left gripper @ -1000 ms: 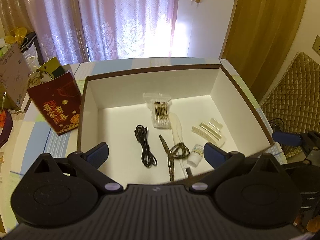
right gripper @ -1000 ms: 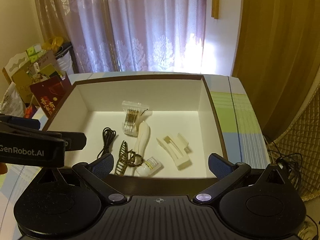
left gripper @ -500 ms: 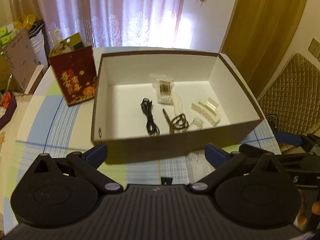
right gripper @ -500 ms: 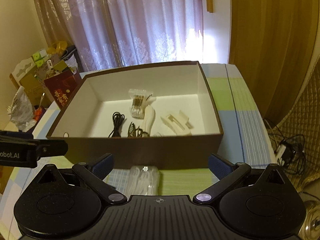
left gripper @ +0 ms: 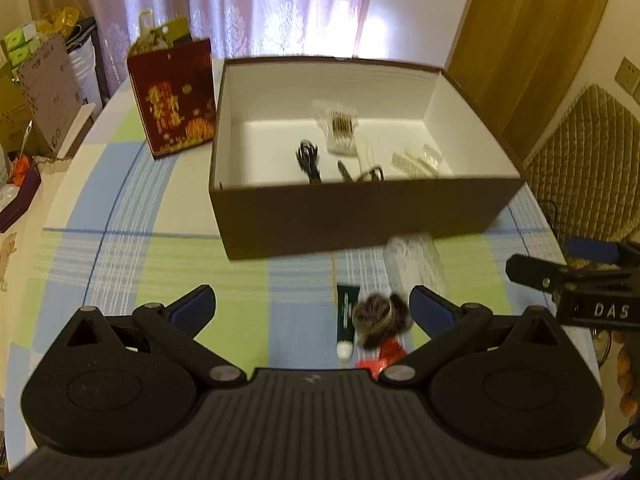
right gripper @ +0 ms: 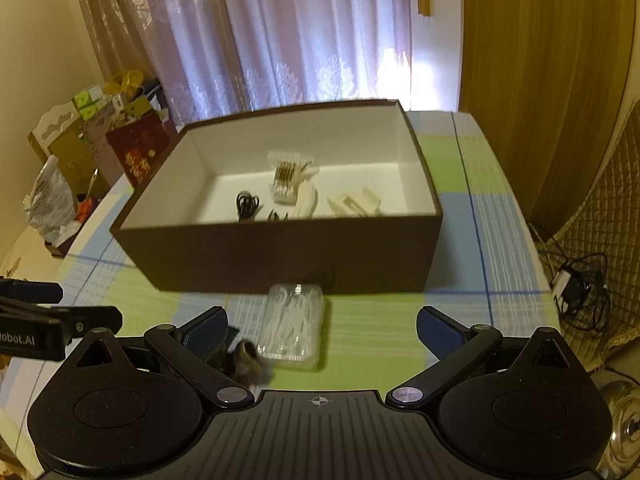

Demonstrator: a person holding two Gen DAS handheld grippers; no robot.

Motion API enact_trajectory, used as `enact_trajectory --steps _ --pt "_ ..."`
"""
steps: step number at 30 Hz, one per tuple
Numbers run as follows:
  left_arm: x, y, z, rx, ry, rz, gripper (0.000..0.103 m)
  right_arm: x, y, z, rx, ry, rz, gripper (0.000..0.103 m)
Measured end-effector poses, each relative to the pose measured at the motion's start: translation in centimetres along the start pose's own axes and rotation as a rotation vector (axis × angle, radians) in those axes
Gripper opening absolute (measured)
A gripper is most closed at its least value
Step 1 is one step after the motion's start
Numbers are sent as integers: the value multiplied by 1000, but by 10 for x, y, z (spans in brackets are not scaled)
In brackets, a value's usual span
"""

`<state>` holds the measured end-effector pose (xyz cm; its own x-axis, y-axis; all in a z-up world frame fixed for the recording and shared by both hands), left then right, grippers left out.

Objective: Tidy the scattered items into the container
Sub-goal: 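Withdraw both tools from the box back toward the remaining items, then grasp the red candy packet with the right tool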

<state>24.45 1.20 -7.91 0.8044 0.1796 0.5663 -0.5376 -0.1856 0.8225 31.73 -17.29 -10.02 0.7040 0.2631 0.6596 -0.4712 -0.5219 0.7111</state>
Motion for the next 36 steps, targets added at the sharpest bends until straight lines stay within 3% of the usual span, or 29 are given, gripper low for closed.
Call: enact_trajectory --steps 18,36 --pt "-65 -19 -10 14 -31 -129 102 -68 -15 -16 56 2 -139 103" --pt "-80 -39 -32 43 -2 -190 102 -88 -46 -31 149 -29 -196 103"
Point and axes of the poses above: each gripper's, at about its wrist camera, not at the fingertips, and y roughly against the way its jaws point, z to its right, x to its top, the point moved 9 cm from there along -y, roughly the way its jaws point, and after that the axes turned 8 degrees about x, right-handed, at the moved point
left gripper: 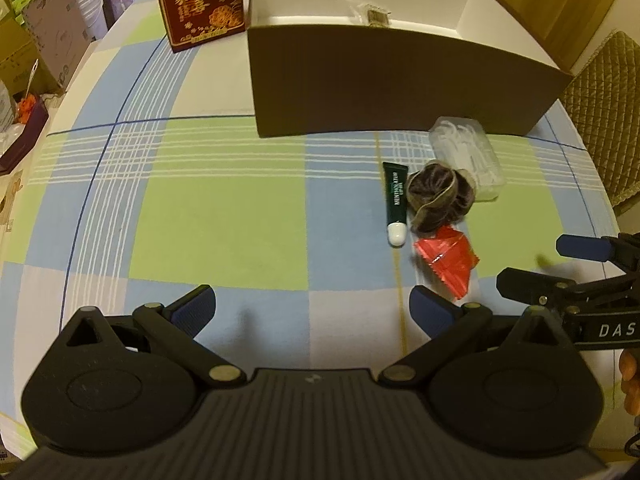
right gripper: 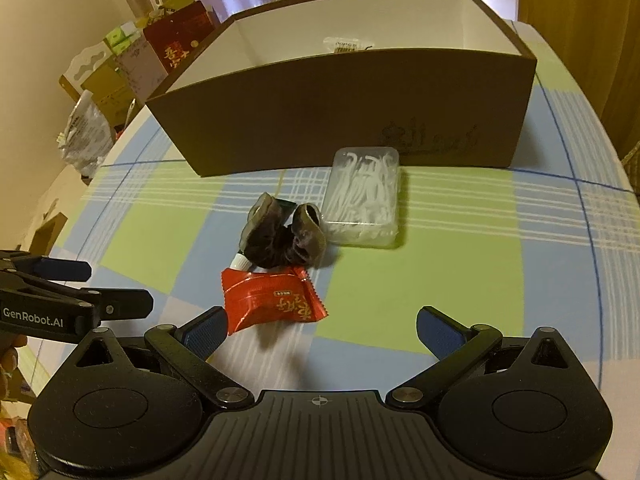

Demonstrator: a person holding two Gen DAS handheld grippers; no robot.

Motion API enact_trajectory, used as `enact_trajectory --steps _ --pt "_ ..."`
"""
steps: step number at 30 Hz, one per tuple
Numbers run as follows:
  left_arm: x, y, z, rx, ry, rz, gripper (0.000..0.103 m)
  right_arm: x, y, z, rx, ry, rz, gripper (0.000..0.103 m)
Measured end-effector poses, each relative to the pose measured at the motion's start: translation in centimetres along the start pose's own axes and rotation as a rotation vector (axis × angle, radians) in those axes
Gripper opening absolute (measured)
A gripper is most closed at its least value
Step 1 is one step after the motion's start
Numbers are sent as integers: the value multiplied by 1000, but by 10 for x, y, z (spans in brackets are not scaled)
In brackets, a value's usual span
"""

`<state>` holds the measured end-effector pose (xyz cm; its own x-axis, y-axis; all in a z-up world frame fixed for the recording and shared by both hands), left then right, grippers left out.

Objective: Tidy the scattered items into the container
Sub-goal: 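Grasp the red candy packet with the right tool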

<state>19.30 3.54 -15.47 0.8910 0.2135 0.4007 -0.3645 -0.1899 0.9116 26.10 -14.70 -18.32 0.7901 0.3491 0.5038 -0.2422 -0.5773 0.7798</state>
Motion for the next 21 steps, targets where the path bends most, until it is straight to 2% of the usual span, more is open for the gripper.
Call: enact_trajectory --steps 11,12,13,14,19,20,21 --pt "1 -12 -16 21 28 -25 102 3 -21 -11 51 52 -6 103" --pt "1 -13 -17 23 31 -27 102 4 -22 -12 53 60 -7 100" --pt "1 -15 -18 24 34 -30 102 4 -24 -13 60 68 -9 85" --pt "1 -16 -19 26 36 -33 102 4 -27 -14 67 73 -16 82" --pt "2 -19 -22 34 44 -41 102 5 -35 -18 82 115 -10 81" --pt "2 -20 -22 36 45 -41 102 5 -38 -19 88 128 -10 77" --pt "3 -20 -22 38 46 -41 102 4 -41 -20 99 139 -14 61"
Point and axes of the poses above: each gripper's, at about its wrist camera, not at the fingertips, and y roughly against the way its jaws point, z to its right, x to its top, the point moved 9 cm from there along -y, roughly the way its jaws point, and after that the axes turned 8 degrees about x, right-handed, at the moved point
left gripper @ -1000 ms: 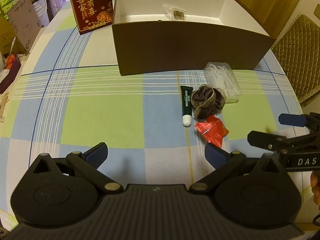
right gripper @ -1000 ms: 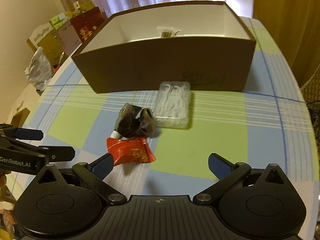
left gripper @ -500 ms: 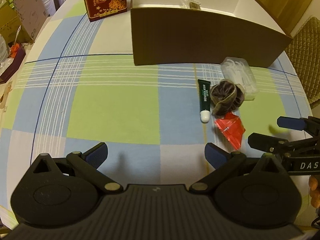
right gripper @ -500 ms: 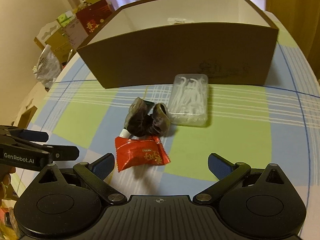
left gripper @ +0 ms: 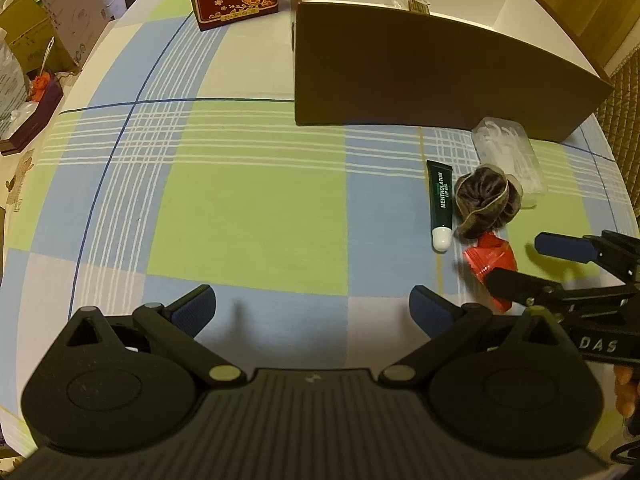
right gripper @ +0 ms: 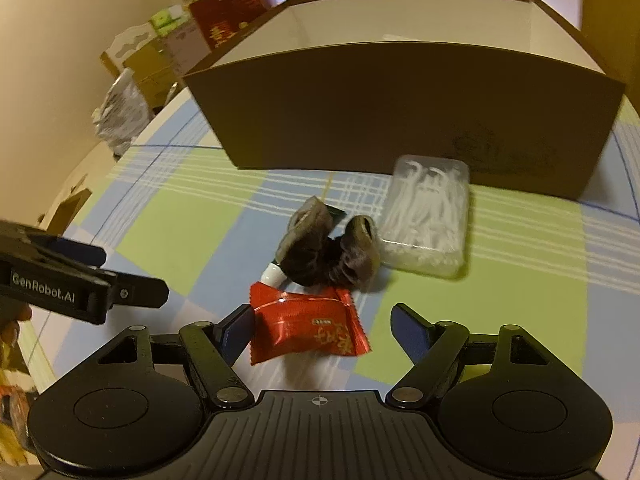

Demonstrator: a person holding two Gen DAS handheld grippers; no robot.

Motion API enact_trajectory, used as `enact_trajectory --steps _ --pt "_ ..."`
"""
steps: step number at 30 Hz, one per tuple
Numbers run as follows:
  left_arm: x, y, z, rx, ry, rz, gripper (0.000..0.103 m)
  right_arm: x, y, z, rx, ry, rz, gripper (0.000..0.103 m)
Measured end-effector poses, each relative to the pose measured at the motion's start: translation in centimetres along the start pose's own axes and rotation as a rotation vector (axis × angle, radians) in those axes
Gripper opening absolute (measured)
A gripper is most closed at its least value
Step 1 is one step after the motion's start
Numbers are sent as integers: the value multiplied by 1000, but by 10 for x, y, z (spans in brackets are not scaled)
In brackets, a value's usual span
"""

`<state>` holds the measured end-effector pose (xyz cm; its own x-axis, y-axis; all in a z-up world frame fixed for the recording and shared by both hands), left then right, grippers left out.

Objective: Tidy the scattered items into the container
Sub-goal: 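Grasp the red candy packet with the right tool, then grasp the green lip gel tube with the left tool while right holds the candy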

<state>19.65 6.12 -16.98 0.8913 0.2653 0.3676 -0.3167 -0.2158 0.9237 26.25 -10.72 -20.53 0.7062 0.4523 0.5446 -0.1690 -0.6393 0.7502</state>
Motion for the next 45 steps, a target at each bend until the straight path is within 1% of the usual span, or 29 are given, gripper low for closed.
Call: enact_trajectory --steps 1,3,4,8,11,17,24,27,29,31,33,34,35,36,39,40,42,44,45 --pt "0 0 0 2 1 -1 102 -2 -4 -1 16 8 -11 55" --pt "0 -1 0 6 1 -1 102 -4 -8 -3 15 41 -13 54" --pt "0 -1 -1 7 1 -1 101 -6 -9 -5 5 68 -17 52" --pt "-2 -1 -1 9 1 -3 102 -8 -9 -7 -18 116 -31 51" --pt "-3 0 0 6 0 -1 101 -11 -5 -4 -55 135 -48 51" --pt "-4 0 10 -16 -23 12 101 -20 12 18 -124 88 -54 51" --pt "0 -8 44 -82 -129 66 96 -32 43 55 -213 3 -34 51" --pt "3 -16 60 -104 -182 80 89 -36 52 66 -237 -25 -31 51" --pt "7 -21 70 -134 -204 93 78 -38 58 71 -245 -40 -23 51" --pt "11 -25 77 -153 -217 99 71 -39 61 74 -247 -49 -17 51" --pt "16 -28 84 -164 -239 124 69 -40 63 75 -248 -57 -12 51" --pt "18 -31 86 -162 -252 130 65 -41 63 76 -247 -59 -10 51" --pt "20 -33 89 -160 -262 133 58 -41 63 76 -246 -61 -8 51" --pt "21 -36 91 -160 -268 139 52 -41 64 76 -244 -62 -7 51" --pt "26 -37 94 -157 -295 169 39 -41 64 77 -246 -65 -9 51" --pt "28 -38 94 -154 -301 175 32 -41 63 77 -247 -65 -11 51" --pt "29 -38 92 -157 -301 177 25 -40 63 78 -248 -62 -15 51" --pt "28 -38 88 -156 -297 177 15 -40 62 77 -248 -58 -17 51" --pt "27 -38 86 -153 -295 176 14 -40 61 78 -248 -57 -18 51"
Point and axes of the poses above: each gripper's, at about its wrist camera, not at the fingertips, and y roughly against the way its jaws point, z to its right, x to its top, the point moved 9 cm from there along -y, roughly the way its jaws point, and after that the axes turned 8 degrees about x, right-handed, at the moved point
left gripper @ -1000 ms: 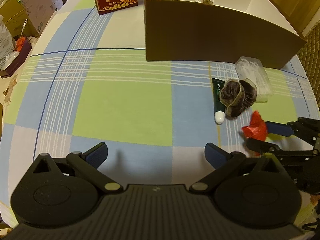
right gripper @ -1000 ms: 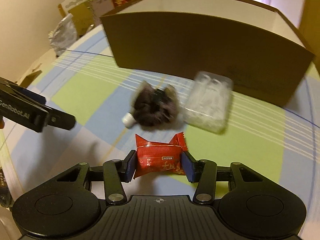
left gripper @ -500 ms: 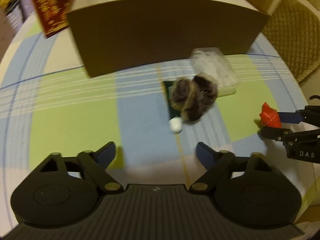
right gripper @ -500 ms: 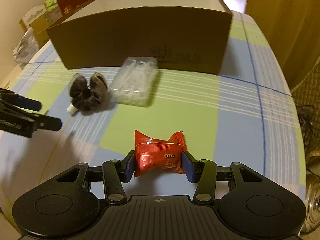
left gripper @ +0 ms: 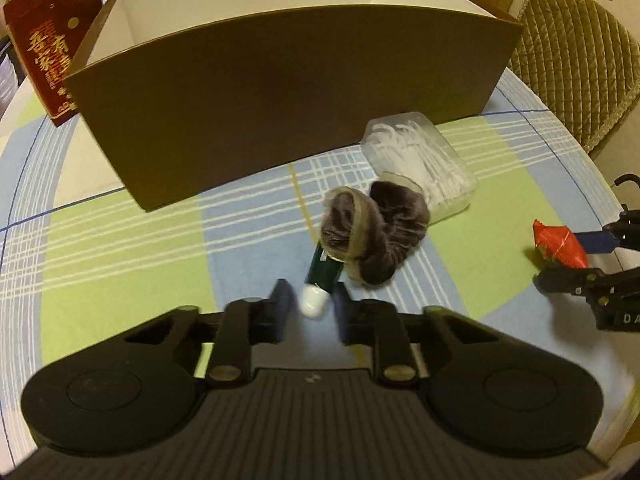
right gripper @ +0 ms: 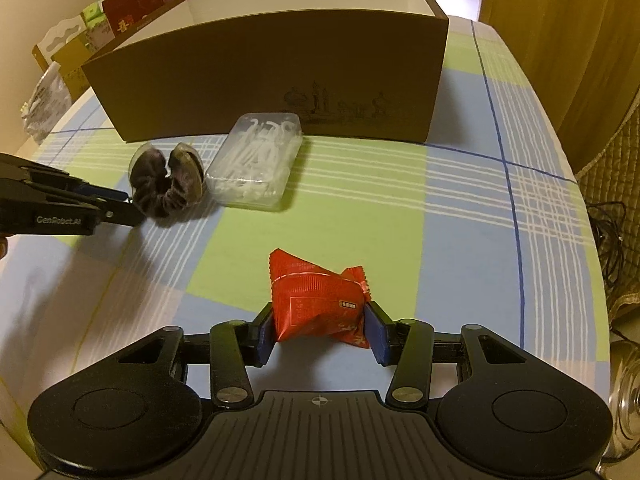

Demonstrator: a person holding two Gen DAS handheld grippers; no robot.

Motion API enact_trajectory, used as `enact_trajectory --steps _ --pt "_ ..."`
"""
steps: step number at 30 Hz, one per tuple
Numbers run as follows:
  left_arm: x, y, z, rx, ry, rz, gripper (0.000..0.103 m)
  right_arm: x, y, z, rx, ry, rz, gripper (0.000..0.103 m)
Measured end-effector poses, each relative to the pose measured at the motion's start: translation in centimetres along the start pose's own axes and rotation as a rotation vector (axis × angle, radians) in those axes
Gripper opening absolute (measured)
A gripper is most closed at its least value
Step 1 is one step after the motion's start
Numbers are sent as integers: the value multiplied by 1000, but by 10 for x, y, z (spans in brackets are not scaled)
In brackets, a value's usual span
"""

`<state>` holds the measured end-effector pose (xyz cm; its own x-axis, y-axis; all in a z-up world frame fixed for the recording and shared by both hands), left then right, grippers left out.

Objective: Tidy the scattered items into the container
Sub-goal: 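Grasp the green lip gel tube with the left tool while right holds the candy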

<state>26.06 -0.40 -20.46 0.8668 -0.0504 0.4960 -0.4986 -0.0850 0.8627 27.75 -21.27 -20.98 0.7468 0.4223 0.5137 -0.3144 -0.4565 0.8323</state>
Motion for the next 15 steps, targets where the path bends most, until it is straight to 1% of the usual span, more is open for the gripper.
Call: enact_trajectory --steps 2,7,15 --pt "-4 3 -4 3 8 -3 12 1 -1 0 0 7 -2 51" --pt "-20 12 -13 26 10 -23 12 3 -4 -2 2 20 -6 51" --pt "-45 27 -23 44 42 -66 12 4 -6 -4 4 41 -10 51"
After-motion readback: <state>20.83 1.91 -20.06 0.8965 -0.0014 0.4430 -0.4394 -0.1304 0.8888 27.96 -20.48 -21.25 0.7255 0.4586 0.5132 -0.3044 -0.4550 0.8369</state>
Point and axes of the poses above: each gripper's, at about its wrist camera, not at the fingertips, and y roughly against the way its jaws point, z to its right, x to its top, the point moved 9 cm from there along -y, roughly the way its jaws point, and after that the axes turned 8 degrees about x, right-handed, at the moved point
